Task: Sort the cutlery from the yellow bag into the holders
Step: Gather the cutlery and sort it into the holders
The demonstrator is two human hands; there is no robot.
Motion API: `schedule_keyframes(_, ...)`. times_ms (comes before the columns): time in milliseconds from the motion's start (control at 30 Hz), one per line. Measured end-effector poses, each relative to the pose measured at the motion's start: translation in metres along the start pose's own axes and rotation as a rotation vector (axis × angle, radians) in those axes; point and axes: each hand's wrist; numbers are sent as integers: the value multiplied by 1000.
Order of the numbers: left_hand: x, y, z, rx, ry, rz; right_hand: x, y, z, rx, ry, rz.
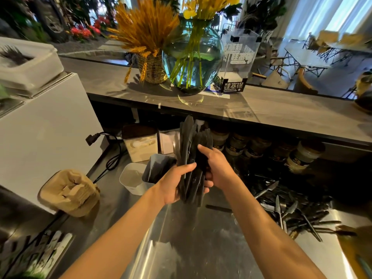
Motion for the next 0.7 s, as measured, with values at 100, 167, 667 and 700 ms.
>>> schedule_keyframes(100,0,-5,-7,29,40,-11,5,4,9,-115,-11,-32)
schedule_keyframes(167,-1,-8,-12,25,62,-11,7,8,16,-113,-7,-55)
schedule_keyframes(667,-21,-30,-43,-103,160,1,15,7,62,-65,132,44)
schedule_keyframes(700,-24,-31,-43,-137,179,15,13,7,64,-50,132,60)
Point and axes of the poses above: each hand's wrist, its own x-axis away from the middle knuckle, its own z-axis out of the back of the hand, y = z × x, and after that the axes turned 3 degrees about -z, right-handed
